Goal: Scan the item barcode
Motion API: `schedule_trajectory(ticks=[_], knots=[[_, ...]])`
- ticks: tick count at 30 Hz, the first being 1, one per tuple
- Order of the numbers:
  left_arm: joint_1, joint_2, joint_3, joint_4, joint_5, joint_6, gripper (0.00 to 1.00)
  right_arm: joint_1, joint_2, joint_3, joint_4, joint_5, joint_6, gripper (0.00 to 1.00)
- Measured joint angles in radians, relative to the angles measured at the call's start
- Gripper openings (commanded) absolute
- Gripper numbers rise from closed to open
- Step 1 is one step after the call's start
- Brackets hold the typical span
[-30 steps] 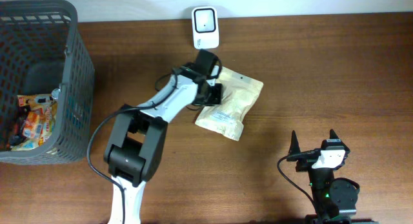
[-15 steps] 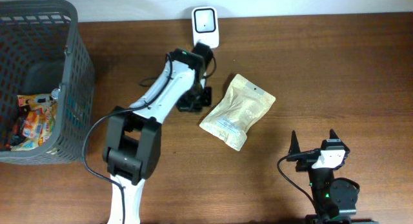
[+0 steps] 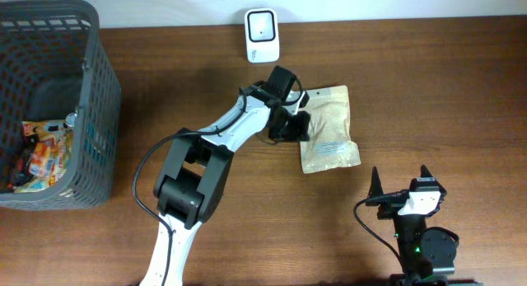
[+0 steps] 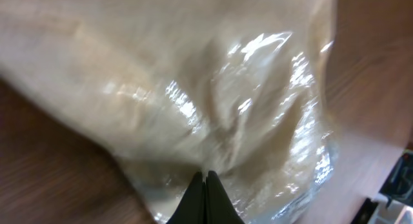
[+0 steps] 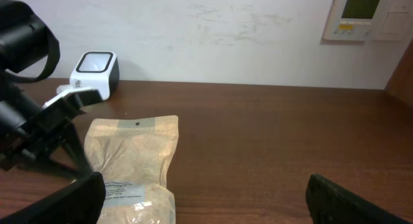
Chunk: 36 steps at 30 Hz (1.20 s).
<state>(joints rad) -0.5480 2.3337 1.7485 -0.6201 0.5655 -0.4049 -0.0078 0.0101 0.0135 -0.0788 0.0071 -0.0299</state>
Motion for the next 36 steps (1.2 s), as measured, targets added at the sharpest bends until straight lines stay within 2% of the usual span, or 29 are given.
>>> schedule_trajectory(ticks=[4, 11, 15, 19, 23, 26, 27, 28, 29, 31, 33, 34, 36], knots=[[-0.034, 0.000, -0.001, 0.114, 0.003, -0.027, 0.00, 0.000, 0.000, 0.000, 0.000, 0.000, -0.001, 0.98], [-0.055, 0.001, -0.001, 0.120, -0.042, -0.065, 0.00, 0.000, 0.000, 0.000, 0.000, 0.000, 0.000, 0.98], [-0.086, 0.001, -0.001, 0.249, -0.107, -0.099, 0.00, 0.000, 0.000, 0.000, 0.000, 0.000, 0.000, 0.98], [-0.096, 0.001, -0.001, 0.299, -0.114, -0.139, 0.00, 0.000, 0.000, 0.000, 0.000, 0.000, 0.000, 0.99], [-0.060, 0.001, 0.061, 0.159, -0.109, -0.144, 0.00, 0.000, 0.000, 0.000, 0.000, 0.000, 0.000, 0.98], [0.014, -0.005, 0.223, -0.088, -0.124, -0.071, 0.00, 0.000, 0.000, 0.000, 0.000, 0.000, 0.000, 0.98], [0.036, -0.019, 0.266, -0.148, -0.135, -0.041, 0.04, 0.000, 0.000, 0.000, 0.000, 0.000, 0.000, 0.98], [0.066, -0.037, 0.355, -0.279, -0.166, 0.001, 0.12, 0.000, 0.000, 0.000, 0.000, 0.000, 0.000, 0.98], [0.084, -0.061, 0.406, -0.336, -0.195, 0.032, 0.21, 0.000, 0.000, 0.000, 0.000, 0.000, 0.000, 0.98], [0.121, -0.128, 0.560, -0.540, -0.280, 0.095, 0.61, 0.000, 0.000, 0.000, 0.000, 0.000, 0.000, 0.98], [0.156, -0.211, 0.695, -0.680, -0.366, 0.145, 0.87, 0.000, 0.000, 0.000, 0.000, 0.000, 0.000, 0.98], [0.180, -0.258, 0.748, -0.726, -0.404, 0.154, 0.93, 0.000, 0.000, 0.000, 0.000, 0.000, 0.000, 0.98], [0.262, -0.367, 0.832, -0.787, -0.488, 0.179, 0.95, 0.000, 0.000, 0.000, 0.000, 0.000, 0.000, 0.98]])
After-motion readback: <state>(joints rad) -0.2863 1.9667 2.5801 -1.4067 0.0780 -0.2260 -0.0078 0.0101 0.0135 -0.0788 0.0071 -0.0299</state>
